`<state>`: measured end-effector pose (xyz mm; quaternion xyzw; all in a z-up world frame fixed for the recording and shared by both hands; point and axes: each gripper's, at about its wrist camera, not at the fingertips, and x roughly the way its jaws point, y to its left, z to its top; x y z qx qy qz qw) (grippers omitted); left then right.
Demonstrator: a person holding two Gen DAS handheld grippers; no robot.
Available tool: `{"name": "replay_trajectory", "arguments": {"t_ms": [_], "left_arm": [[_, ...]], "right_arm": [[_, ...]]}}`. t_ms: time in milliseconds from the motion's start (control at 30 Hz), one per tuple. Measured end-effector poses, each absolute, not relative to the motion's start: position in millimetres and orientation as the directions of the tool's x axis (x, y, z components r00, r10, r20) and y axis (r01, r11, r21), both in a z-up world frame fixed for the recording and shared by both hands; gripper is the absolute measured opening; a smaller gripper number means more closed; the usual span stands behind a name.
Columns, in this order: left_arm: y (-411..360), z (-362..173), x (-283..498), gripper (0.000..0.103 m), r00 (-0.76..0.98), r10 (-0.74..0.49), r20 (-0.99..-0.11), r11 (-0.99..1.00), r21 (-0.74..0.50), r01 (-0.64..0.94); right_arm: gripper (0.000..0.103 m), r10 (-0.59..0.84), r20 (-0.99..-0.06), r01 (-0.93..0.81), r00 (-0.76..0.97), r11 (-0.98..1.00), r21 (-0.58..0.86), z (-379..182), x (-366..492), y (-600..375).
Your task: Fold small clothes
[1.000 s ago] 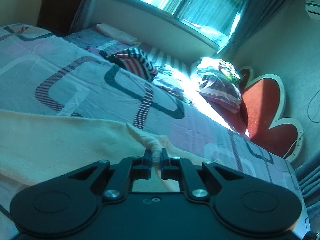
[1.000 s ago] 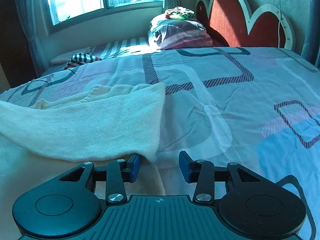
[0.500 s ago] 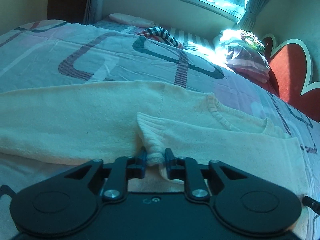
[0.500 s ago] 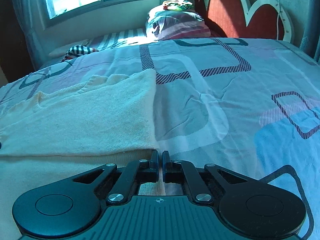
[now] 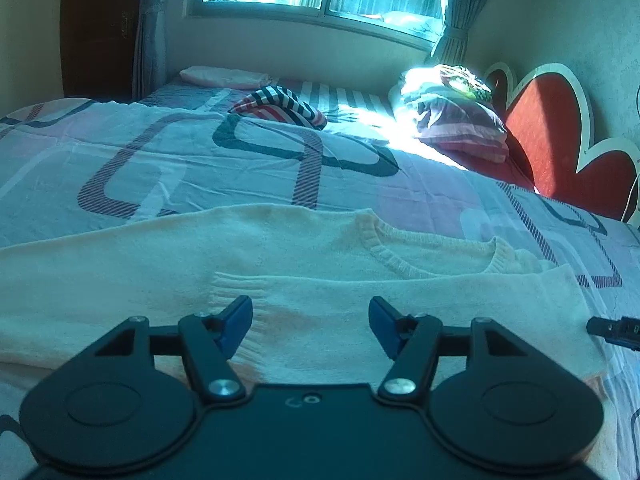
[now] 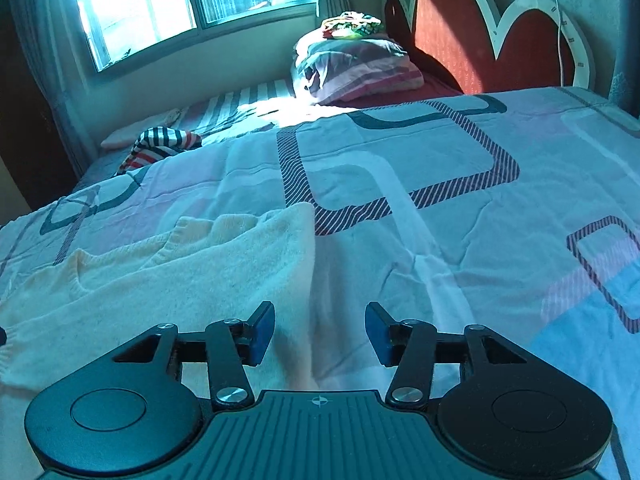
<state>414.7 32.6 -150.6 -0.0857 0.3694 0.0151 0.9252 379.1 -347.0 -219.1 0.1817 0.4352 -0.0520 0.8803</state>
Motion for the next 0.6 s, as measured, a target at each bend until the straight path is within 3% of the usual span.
{"name": "replay_trajectory", "arguments": {"t_ms": [233,267,300,367,467,600], "left_arm": [[35.5,-175.7,429.3,0.062,0.696,-0.013,-0.718,0.990,-0.106,-0.092],[33.5,-176.0,429.0,0.063,0.696,-0.008,-0.718,0.992,-0.092,-0.084],[31.7,-175.9,428.6,0.063,0.698,-0.003,-0.717,0.994,-0.082,-0.079],[30.4,-175.5,428.6,0.063,0.699,0.001,-0.715,0.994,-0.075,-0.079],[28.2,-172.3,428.1,0.063,0.701,0.004,-0.713,0.994,-0.072,-0.078],[25.3,-179.7,430.1,0.065,0.715,0.024,-0.699,0.997,-0.040,-0.072]], "right_arm": [[0.050,0.118,-0.784,0.314,0.609,0.872,0.376,-235.4,426.3,-361.3],[0.032,0.135,-0.783,0.312,0.607,0.866,0.391,-237.5,432.4,-361.8],[0.007,0.150,-0.784,0.315,0.602,0.858,0.406,-239.5,436.1,-362.6],[0.007,0.137,-0.785,0.309,0.603,0.868,0.389,-238.6,438.9,-359.9],[0.005,0.006,-0.792,0.278,0.610,0.935,0.221,-237.7,435.0,-349.3],[0.006,-0.016,-0.802,0.222,0.597,0.964,0.146,-235.7,436.5,-341.2]]}}
